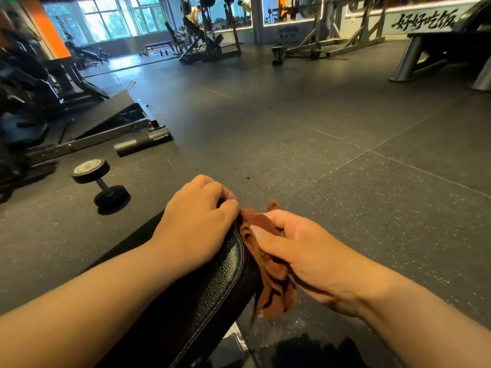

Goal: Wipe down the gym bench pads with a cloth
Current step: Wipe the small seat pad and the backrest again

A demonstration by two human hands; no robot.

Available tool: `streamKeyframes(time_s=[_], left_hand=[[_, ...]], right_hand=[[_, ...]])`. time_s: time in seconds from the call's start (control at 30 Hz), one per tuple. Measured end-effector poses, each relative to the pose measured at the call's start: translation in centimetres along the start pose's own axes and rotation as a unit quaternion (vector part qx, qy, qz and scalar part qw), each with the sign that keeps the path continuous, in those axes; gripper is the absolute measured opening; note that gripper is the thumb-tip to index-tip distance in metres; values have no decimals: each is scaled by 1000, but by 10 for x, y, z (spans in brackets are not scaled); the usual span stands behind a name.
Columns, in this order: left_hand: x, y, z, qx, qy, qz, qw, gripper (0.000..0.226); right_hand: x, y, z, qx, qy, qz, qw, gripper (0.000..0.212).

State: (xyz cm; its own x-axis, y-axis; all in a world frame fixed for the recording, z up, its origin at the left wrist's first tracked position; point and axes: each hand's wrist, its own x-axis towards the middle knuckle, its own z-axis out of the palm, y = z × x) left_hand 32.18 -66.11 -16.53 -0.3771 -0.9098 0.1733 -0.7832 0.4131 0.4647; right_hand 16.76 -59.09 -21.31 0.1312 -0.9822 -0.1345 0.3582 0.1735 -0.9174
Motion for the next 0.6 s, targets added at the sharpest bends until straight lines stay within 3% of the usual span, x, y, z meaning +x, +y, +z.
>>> streamKeyframes(time_s=[0.1, 0.23, 0.43, 0.6], left_hand=[[0, -2, 3, 12, 3, 4, 1000, 35], [0, -7, 4, -54, 18, 4, 998, 40], [-2, -11, 7, -86, 45, 19, 995, 44], [0, -12, 9, -67, 48, 14, 997, 47]], right_hand=[[12, -4, 5, -10, 24, -3, 1000, 8], [35, 4, 13, -11, 74, -3, 997, 23], [9, -4, -3, 78, -41, 28, 996, 25], [28, -6, 20, -14, 67, -2, 998, 20]])
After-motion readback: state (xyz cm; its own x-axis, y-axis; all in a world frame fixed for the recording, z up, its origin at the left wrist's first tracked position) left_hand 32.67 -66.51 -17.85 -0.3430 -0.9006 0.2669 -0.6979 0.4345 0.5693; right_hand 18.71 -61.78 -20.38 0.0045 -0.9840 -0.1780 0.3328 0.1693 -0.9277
